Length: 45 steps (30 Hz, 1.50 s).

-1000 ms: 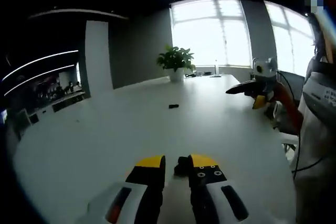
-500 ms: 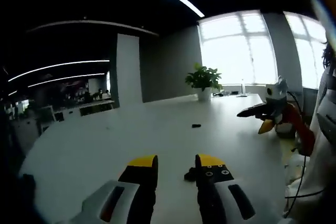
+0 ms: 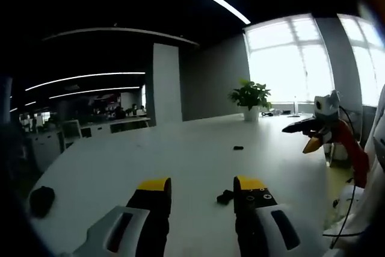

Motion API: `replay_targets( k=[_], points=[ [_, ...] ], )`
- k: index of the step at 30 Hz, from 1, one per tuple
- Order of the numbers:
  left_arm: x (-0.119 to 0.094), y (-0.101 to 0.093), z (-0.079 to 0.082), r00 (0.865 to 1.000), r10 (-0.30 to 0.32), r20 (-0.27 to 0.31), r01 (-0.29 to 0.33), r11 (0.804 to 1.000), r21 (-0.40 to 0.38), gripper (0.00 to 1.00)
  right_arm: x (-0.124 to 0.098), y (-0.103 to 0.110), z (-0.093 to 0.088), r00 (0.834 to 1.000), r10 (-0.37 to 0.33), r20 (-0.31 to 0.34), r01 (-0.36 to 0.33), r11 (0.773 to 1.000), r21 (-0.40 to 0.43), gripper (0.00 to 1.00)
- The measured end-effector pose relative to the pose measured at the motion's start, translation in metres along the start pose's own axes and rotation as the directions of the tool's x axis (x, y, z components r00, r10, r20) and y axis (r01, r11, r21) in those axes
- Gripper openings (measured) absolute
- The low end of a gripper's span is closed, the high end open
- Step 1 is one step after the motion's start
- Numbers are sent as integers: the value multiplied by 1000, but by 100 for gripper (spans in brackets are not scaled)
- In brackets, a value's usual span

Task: Snap the two parts of the plastic buckle together until the buckle closes and remains connected.

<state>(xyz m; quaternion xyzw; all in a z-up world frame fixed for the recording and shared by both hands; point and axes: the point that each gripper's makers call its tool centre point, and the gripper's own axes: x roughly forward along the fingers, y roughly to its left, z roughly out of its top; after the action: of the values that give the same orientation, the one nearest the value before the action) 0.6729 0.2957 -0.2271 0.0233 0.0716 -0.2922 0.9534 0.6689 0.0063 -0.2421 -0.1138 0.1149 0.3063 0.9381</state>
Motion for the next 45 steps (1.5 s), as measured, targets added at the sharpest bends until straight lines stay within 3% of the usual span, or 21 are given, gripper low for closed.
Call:
replay_targets(
  k=[4,9,13,20,24,30,45],
  points=[
    [-3,5,0,1000,31,1,-31,999,-12,49,-2,-4,5,1000,-12,11,12,1000,-4,93],
    [-9,8,3,998,67,19,-67,997,-30,50,1,-3,8,1000,-8,25,8,1000,18,93],
    [-12,2,5,997,64,34,-64,998,-16,51,4,5,9,999,-4,34,2,999,37,93],
    [-14,-10,0,998,55,36,-54,998,-29,57,12,-1,8,999,-18,49,14,997,78,93],
    [-14,-12,-5,998,59,22,-58,998,-36,63,16,-2,2,999,-13,30,11,997,80,95],
    [-14,-11,-11,997,79,11,-79,996,-43,67,18,-7,6,997,-21,77,13,994,106,96],
    [-17,-11,-16,996,91,-9,-92,993,-72,77,23,-5,9,995,-2,100,-10,993,114,100]
  ],
)
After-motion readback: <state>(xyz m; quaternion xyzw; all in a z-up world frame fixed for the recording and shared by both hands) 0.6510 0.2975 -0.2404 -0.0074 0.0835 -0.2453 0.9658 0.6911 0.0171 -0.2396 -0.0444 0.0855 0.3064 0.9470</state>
